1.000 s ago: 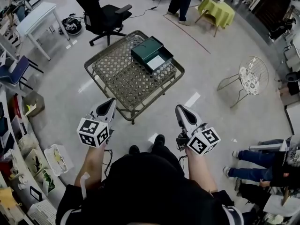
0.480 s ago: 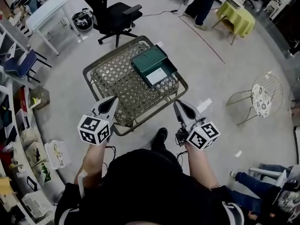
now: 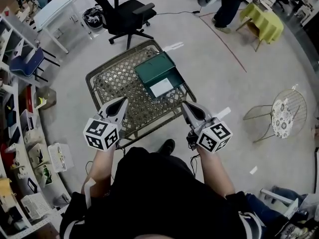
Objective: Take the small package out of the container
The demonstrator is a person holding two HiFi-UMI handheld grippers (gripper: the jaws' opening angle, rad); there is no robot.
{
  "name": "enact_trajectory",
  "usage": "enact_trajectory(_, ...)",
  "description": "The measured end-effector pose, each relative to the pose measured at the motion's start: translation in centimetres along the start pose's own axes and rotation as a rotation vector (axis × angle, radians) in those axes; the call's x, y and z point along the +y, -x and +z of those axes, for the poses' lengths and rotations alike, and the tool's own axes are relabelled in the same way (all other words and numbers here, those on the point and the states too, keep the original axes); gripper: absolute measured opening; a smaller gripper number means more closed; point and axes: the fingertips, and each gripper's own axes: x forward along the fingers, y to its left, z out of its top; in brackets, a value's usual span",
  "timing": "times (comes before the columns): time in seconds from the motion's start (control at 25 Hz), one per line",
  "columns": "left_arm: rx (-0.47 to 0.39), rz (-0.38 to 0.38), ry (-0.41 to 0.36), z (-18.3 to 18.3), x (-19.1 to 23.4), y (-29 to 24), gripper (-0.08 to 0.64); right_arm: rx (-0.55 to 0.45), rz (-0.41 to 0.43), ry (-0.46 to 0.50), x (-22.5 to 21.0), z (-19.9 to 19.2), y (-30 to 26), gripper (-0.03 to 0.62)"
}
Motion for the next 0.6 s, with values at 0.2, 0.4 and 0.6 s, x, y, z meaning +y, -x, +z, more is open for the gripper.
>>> enact_trajectory(0.2,-0.004,-0.002,0.016,0.0,0.9,-1.6,0.005,0.067,0.013,0.045,-1.3,-1.3,-2.0,0.009)
enact_trajectory(0.4,-0.026,-0.006,0.046,0.4,3.6,-2.8,0.005,0.162,0.007,0.123,-2.1,-2.7,-5.0,0.011)
enact_trajectory(0.6,-0.015,-0.039,-0.003,0.3,5.3,-3.5,0.006,0.305,0.003,0.222,-2.6,-4.5,-8.5,0.067)
